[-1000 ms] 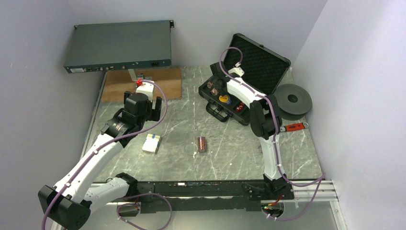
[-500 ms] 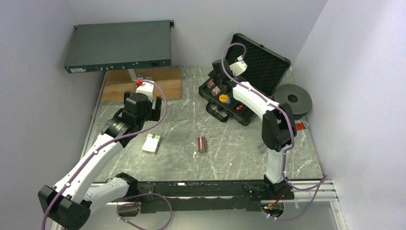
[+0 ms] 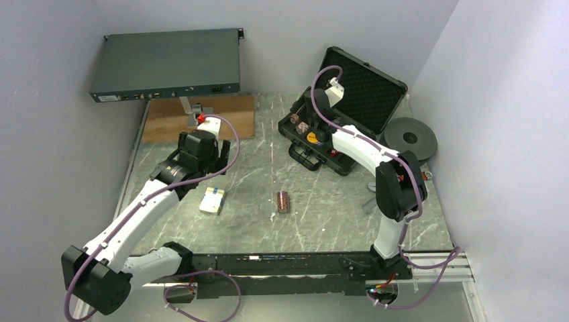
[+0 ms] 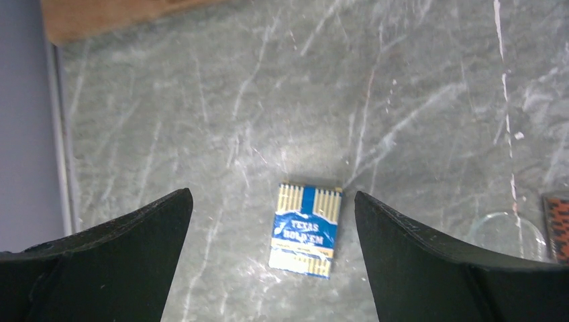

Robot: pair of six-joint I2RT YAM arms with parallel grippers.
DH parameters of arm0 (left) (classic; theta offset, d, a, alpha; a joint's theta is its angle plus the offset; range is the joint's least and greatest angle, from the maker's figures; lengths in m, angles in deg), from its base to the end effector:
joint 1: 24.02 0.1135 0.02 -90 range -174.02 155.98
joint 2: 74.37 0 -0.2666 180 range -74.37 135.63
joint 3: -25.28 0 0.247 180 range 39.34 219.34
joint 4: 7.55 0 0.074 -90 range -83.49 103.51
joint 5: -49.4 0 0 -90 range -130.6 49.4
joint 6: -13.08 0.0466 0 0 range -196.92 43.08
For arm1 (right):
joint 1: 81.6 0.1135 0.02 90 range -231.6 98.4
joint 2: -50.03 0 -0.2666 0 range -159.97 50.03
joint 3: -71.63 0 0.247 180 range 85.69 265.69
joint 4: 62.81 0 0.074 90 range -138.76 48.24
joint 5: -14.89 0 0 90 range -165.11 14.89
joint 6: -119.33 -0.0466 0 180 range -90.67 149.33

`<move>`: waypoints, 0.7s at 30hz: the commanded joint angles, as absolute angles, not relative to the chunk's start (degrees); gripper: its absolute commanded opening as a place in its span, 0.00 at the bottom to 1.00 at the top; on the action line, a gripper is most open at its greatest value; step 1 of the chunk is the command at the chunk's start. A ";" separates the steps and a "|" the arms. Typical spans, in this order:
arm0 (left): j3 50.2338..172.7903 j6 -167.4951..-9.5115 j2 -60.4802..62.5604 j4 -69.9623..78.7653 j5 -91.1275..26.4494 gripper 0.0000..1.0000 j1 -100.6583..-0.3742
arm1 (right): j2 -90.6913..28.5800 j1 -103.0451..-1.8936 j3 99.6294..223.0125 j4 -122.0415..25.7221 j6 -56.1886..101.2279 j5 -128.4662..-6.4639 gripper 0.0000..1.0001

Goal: Pack up texas hold em set

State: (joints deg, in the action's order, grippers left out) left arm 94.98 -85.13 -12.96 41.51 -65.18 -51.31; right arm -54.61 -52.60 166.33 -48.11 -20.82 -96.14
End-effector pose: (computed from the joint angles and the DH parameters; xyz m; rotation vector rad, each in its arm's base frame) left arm 0.2088 -0.0859 0.3072 0.1481 2.2057 0.1492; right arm 0.3907 0.1975 0.2798 0.5997 1.9178 0.5300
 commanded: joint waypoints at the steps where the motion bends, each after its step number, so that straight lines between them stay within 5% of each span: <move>1: 95.58 -91.49 -13.18 46.98 -60.75 0.97 -51.15 | -50.86 -52.59 164.62 -55.62 -15.91 -92.79 0.68; 21: 85.11 -101.99 -9.11 47.99 -51.57 1.00 -46.74 | -49.65 -58.66 157.21 -68.51 -17.26 -71.85 0.66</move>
State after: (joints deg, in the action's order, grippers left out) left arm 85.49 -100.39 -10.55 50.38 -55.45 -47.76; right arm -51.51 -57.11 158.20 -62.71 -15.83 -78.55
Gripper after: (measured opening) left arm 0.993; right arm 0.671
